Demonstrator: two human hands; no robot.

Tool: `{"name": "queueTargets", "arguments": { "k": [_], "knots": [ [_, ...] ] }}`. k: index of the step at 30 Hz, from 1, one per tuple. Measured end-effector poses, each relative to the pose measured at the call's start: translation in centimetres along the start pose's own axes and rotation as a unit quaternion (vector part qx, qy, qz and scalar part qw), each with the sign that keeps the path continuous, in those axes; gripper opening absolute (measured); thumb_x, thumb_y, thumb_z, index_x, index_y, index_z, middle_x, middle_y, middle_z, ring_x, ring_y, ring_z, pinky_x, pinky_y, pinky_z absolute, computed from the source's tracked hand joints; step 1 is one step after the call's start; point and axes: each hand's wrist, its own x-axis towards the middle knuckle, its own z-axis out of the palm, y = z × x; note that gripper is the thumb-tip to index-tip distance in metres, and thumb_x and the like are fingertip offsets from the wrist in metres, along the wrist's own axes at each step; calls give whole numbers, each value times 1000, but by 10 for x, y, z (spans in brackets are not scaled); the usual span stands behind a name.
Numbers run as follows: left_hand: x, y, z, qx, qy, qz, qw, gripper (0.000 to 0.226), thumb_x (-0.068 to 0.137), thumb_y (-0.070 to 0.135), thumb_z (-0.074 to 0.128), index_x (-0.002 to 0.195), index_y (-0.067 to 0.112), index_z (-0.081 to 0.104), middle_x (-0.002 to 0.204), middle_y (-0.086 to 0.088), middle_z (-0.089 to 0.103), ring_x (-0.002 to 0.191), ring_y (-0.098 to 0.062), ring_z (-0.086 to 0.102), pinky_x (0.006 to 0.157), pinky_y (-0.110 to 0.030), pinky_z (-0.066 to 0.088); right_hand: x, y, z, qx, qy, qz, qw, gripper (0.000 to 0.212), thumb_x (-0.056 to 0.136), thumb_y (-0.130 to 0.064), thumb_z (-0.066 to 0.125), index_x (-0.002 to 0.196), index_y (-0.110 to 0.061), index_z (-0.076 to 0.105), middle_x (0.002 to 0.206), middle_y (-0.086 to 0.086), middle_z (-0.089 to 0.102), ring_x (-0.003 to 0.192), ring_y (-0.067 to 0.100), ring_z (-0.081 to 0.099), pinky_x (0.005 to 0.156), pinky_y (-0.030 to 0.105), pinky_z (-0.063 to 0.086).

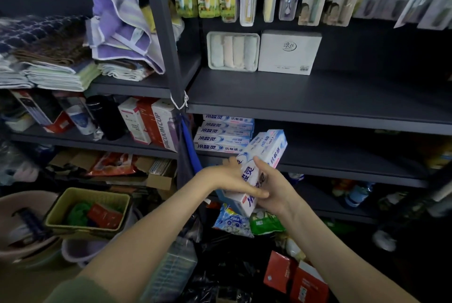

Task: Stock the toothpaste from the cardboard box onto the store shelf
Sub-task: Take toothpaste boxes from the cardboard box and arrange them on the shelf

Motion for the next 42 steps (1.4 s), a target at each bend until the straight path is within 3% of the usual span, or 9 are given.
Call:
{"name": "queueTargets", "arguments": {
  "k": [5, 9, 12, 17, 23, 30, 35, 39, 42],
  "knots": [
    [25, -18, 1, 15, 73, 17, 997, 97, 61, 46, 82, 134, 9, 29, 132, -7, 38, 120, -24, 42, 86, -31, 42, 12, 2, -12, 6, -5, 11, 1000, 58, 91, -47, 49, 133, -8, 53, 132, 16, 58, 124, 33, 53, 104, 49, 39],
    [34, -31, -9, 100, 118, 86, 984, 97, 58, 43, 83, 133, 11, 32, 130, -4, 42, 117, -22, 44, 96, -37, 41, 11, -36, -43, 11, 164, -54, 985, 49, 80, -48, 62, 112, -11, 61, 116, 15, 65, 106, 34, 60, 99, 53, 42],
    [44, -36, -14, 156, 132, 140, 969, 105, 60, 44, 83, 141, 9, 26, 136, -5, 38, 124, -22, 39, 104, -34, 34, 11, -71, -67, -105, 214, -82, 968, 38, 83, -50, 61, 105, -20, 58, 109, 12, 64, 102, 30, 62, 94, 49, 46],
    [68, -32, -23, 171, 127, 186, 959, 110, 62, 43, 82, 146, 12, 19, 145, -5, 32, 133, -21, 33, 111, -32, 25, 43, -97, -81, -332, 209, -21, 920, 63, 77, -55, 67, 122, -13, 57, 102, 8, 73, 87, 26, 71, 73, 38, 57],
    [104, -30, -27, 230, 117, 169, 951, 104, 64, 41, 78, 144, 11, 19, 140, -7, 33, 129, -25, 32, 109, -37, 24, 87, -89, -99, -229, 261, -55, 936, 52, 87, -43, 65, 126, -10, 54, 109, 12, 70, 89, 29, 70, 61, 34, 57],
    [135, -25, -8, 292, 231, 136, 918, 105, 72, 74, 59, 147, 10, 23, 142, -7, 40, 129, -26, 36, 109, -38, 23, 115, -74, -105, -160, 276, -89, 944, 41, 93, -34, 60, 126, -13, 50, 108, 11, 68, 84, 25, 68, 65, 37, 55],
    [167, -44, -16, 310, 327, 159, 878, 103, 78, 72, 53, 151, 9, 15, 148, -7, 32, 134, -25, 31, 112, -36, 18, 153, -77, -113, -151, 233, -135, 951, 39, 94, -37, 57, 125, -14, 53, 104, 10, 70, 87, 25, 69, 73, 38, 56],
    [202, -57, -26, 337, 368, 147, 854, 98, 90, 57, 50, 152, 5, -5, 160, -11, 10, 147, -24, 9, 119, -37, -1, 202, -80, -120, -124, 210, -156, 957, 36, 95, -37, 56, 116, -8, 58, 92, 10, 71, 73, 23, 69, 55, 32, 57],
    [230, -68, -22, 364, 418, 141, 820, 86, 94, 42, 48, 153, 8, -5, 161, -10, 8, 148, -22, 5, 120, -41, -4, 244, -78, -124, -121, 207, -184, 953, 41, 94, -38, 56, 120, -6, 57, 91, 11, 70, 68, 24, 67, 44, 29, 54]
  ]
}}
